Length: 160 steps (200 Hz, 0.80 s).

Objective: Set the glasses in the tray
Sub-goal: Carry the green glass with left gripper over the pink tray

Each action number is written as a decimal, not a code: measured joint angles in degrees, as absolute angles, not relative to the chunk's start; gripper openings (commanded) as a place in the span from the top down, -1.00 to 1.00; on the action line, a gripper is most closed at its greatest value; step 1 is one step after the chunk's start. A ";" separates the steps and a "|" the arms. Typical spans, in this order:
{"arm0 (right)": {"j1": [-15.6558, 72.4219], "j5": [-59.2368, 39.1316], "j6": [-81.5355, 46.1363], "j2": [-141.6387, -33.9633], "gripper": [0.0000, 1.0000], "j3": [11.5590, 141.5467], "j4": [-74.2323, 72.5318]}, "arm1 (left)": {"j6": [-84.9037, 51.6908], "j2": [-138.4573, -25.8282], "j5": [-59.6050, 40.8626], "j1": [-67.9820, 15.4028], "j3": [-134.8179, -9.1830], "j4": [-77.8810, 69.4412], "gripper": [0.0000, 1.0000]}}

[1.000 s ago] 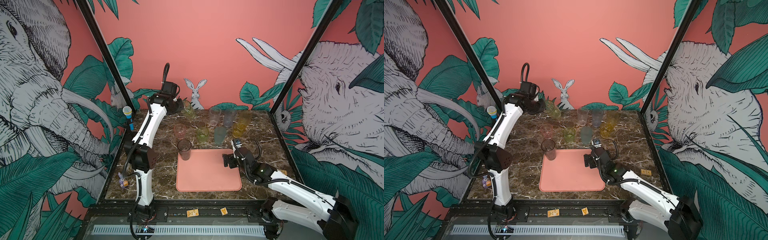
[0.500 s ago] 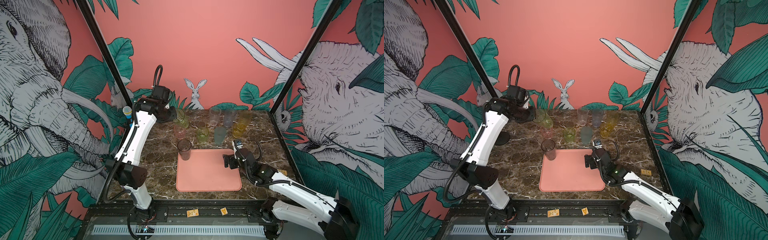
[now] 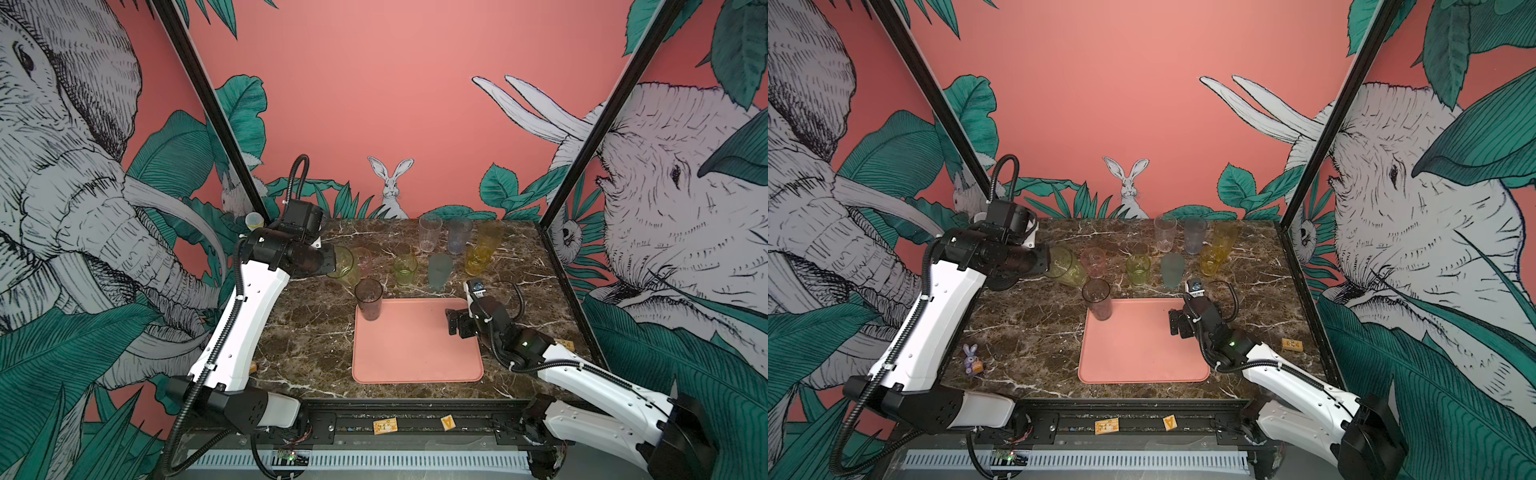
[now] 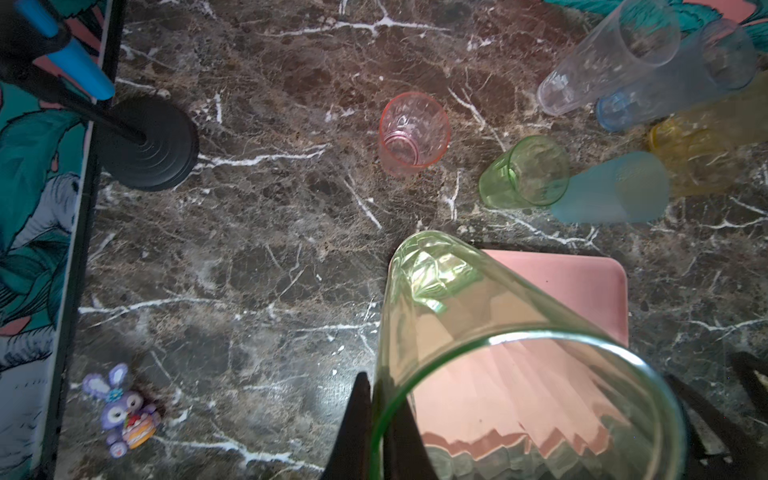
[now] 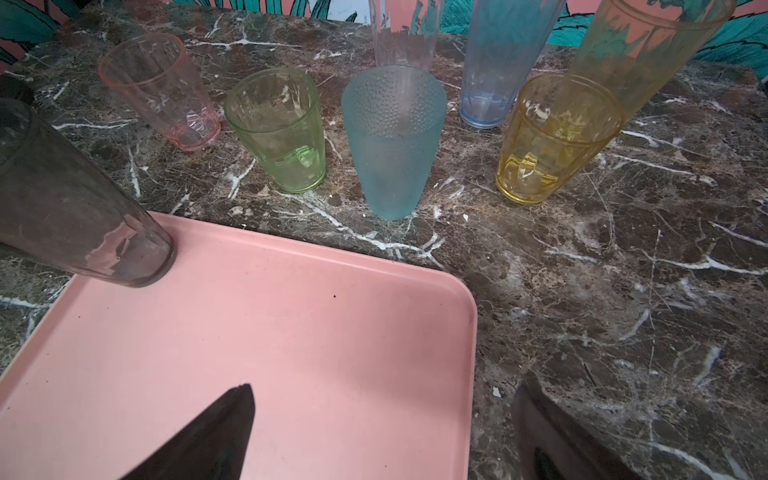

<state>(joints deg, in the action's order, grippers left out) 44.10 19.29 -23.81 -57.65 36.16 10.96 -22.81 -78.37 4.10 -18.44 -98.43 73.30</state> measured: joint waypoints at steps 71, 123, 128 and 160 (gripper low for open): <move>44.10 19.29 -23.83 -57.08 -0.97 35.51 10.96 | -21.76 -71.99 4.80 -18.44 -89.69 78.35 1.00; 44.10 19.27 -23.83 -57.08 -0.97 35.51 10.94 | -21.37 -69.17 3.73 -18.85 -83.50 79.50 1.00; 44.10 19.29 -23.83 -57.08 -0.97 35.51 10.94 | -21.39 -68.86 3.68 -18.98 -82.85 79.53 1.00; 44.10 19.27 -23.83 -57.08 -0.97 35.51 10.94 | -22.52 -68.36 3.73 -21.78 -79.57 79.20 1.00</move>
<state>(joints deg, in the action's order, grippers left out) 44.10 19.27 -23.83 -57.08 35.51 10.94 -22.52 -68.36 3.73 -21.78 -79.57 79.20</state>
